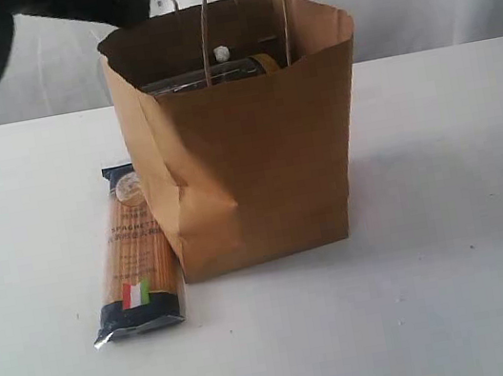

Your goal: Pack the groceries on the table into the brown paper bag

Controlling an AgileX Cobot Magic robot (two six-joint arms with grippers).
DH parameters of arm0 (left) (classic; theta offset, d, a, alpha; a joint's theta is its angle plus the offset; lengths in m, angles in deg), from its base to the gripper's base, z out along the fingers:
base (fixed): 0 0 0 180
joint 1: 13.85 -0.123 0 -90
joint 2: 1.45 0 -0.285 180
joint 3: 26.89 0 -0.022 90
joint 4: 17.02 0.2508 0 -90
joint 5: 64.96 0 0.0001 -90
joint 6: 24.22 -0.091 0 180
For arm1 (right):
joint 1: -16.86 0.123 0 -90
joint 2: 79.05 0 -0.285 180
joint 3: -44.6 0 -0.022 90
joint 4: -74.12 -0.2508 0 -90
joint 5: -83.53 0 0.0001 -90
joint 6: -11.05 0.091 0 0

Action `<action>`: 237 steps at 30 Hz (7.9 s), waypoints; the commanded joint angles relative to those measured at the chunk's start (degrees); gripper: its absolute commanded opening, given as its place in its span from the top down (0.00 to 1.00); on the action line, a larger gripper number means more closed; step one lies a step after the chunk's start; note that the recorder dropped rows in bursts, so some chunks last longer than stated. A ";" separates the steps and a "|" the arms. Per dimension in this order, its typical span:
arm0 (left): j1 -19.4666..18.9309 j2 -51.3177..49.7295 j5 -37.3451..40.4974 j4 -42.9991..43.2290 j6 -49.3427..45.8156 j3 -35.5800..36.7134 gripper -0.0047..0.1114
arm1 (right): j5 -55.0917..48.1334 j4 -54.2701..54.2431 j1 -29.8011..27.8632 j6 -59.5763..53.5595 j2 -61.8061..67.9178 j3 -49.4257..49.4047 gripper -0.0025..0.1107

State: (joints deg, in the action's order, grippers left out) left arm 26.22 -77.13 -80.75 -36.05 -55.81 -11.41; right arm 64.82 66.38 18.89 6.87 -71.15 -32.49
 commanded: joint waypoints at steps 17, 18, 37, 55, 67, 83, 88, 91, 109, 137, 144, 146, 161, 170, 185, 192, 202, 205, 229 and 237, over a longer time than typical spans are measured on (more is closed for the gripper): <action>-10.60 8.93 45.71 56.70 39.44 6.86 0.96 | 0.55 0.10 0.20 -0.09 -0.11 -0.13 0.98; -14.45 8.26 47.14 58.80 51.30 7.31 0.96 | 0.55 0.10 0.20 -0.09 -0.11 -0.13 0.98; -22.02 -17.96 34.25 -3.26 17.23 9.24 0.25 | 0.55 0.10 0.20 -0.09 -0.11 -0.13 0.98; -18.09 -29.99 24.12 -9.25 17.31 8.35 0.05 | 0.55 0.10 0.20 -0.09 -0.11 -0.13 0.98; -18.09 -33.94 22.72 -9.25 17.31 8.35 0.05 | 0.55 0.10 0.20 -0.09 -0.11 -0.13 0.98; -24.46 -34.66 38.80 3.87 18.98 8.31 0.96 | 0.55 0.10 0.20 -0.09 -0.11 -0.13 0.98; -28.81 -32.87 55.67 12.46 22.93 8.31 0.96 | 0.55 0.10 0.20 -0.09 -0.11 -0.13 0.98; -29.07 -31.30 61.37 10.37 19.71 8.31 0.96 | 0.55 0.10 0.20 -0.09 -0.11 -0.13 0.98; -29.07 -24.22 52.85 10.68 19.72 8.31 0.96 | 0.55 0.10 0.20 -0.09 -0.11 -0.13 0.98; -29.07 -11.32 46.90 4.54 11.85 21.91 0.95 | 0.55 0.10 0.20 -0.09 -0.11 -0.13 0.98; -29.07 -14.13 42.05 -2.09 7.54 21.91 0.25 | 0.55 0.10 0.20 -0.09 -0.11 -0.13 0.98; -28.95 -14.65 40.68 -8.62 1.84 20.24 0.12 | 0.55 0.10 0.20 -0.09 -0.11 -0.13 0.98; -25.10 -32.20 35.94 -4.98 -6.98 5.99 0.13 | 0.55 0.10 0.20 -0.09 -0.11 -0.13 0.98; -24.61 -36.46 35.78 -4.56 -6.05 5.54 0.13 | 0.55 0.10 0.20 -0.09 -0.11 -0.13 0.98; -24.75 -28.27 54.37 14.60 14.40 -5.61 0.96 | 0.55 0.10 0.20 -0.09 -0.11 -0.13 0.98; -24.75 -13.87 60.35 23.84 22.54 -14.56 0.96 | 0.55 0.10 0.20 -0.09 -0.11 -0.13 0.98; -24.75 -0.87 55.29 20.74 22.66 -28.86 0.96 | 0.55 0.10 0.20 -0.09 -0.11 -0.13 0.98; -24.75 0.12 45.02 7.65 20.57 -31.44 0.96 | 0.55 0.10 0.20 -0.09 -0.11 -0.13 0.98; -13.56 -14.04 32.25 -80.92 -56.30 -31.68 0.96 | 0.55 0.10 0.20 -0.09 -0.11 -0.13 0.98; -10.61 -18.95 30.79 -80.92 -59.91 -31.68 0.96 | 0.55 0.10 0.20 -0.09 -0.11 -0.13 0.98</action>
State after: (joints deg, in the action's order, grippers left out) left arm 15.21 -95.74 -49.81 -113.15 -115.05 -42.31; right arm 64.82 66.38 18.89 6.87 -71.15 -32.49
